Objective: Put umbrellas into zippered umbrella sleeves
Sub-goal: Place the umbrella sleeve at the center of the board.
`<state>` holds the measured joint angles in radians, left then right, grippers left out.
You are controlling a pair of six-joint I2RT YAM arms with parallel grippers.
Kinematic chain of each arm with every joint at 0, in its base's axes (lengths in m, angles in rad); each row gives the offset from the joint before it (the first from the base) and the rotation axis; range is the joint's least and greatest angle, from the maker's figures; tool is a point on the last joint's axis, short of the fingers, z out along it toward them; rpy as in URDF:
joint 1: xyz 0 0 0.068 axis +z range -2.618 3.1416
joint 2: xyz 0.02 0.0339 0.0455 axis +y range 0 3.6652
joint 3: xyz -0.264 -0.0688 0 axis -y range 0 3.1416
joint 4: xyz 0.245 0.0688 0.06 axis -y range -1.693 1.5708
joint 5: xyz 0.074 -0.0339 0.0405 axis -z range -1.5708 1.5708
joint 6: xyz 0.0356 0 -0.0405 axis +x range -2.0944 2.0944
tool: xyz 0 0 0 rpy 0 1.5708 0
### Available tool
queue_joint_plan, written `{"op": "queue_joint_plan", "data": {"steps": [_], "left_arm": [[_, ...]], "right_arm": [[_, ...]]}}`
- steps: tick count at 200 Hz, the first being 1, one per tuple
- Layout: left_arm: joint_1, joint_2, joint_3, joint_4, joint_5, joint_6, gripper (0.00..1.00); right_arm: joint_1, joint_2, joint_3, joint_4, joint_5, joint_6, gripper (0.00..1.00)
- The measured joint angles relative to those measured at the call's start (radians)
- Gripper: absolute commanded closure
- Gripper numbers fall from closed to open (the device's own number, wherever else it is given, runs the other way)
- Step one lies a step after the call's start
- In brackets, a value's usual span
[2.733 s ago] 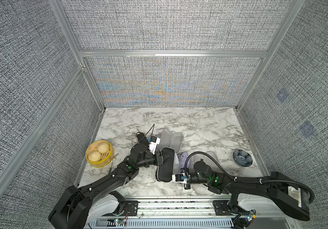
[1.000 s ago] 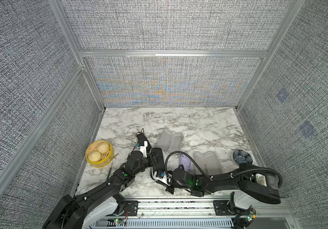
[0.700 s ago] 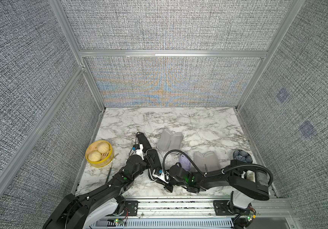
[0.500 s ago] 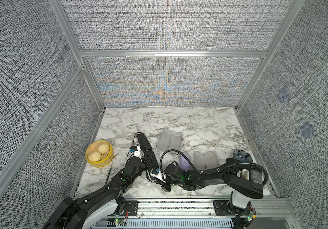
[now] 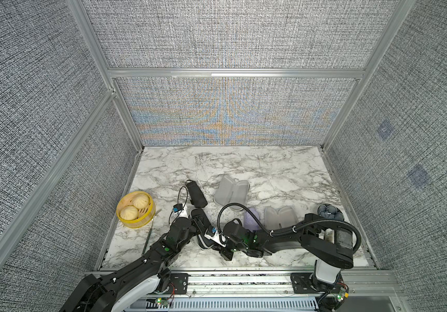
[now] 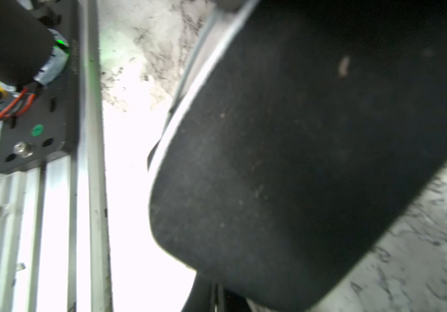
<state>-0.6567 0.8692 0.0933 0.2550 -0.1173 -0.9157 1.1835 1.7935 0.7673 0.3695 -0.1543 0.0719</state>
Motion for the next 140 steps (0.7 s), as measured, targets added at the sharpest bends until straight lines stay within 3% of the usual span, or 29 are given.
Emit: {"op": "queue_joint_plan", "data": {"steps": [26,57,74,140], "left_arm": [[-0.001,-0.054,-0.013,-0.048,-0.008,-0.004,0.35],[-0.002,-0.130,-0.039,-0.136,-0.006,0.000,0.07],[-0.002,-0.172,-0.038,-0.186,0.006,0.008,0.01],[-0.003,-0.247,0.027,-0.396,0.019,0.046,0.00]], "right_arm": [[-0.005,0.005,0.005,-0.014,0.016,0.007,1.00],[-0.026,-0.001,-0.002,-0.011,0.055,0.011,1.00],[-0.041,-0.001,-0.002,-0.011,0.086,0.011,1.00],[-0.105,0.003,0.011,-0.027,0.150,0.006,1.00]]}}
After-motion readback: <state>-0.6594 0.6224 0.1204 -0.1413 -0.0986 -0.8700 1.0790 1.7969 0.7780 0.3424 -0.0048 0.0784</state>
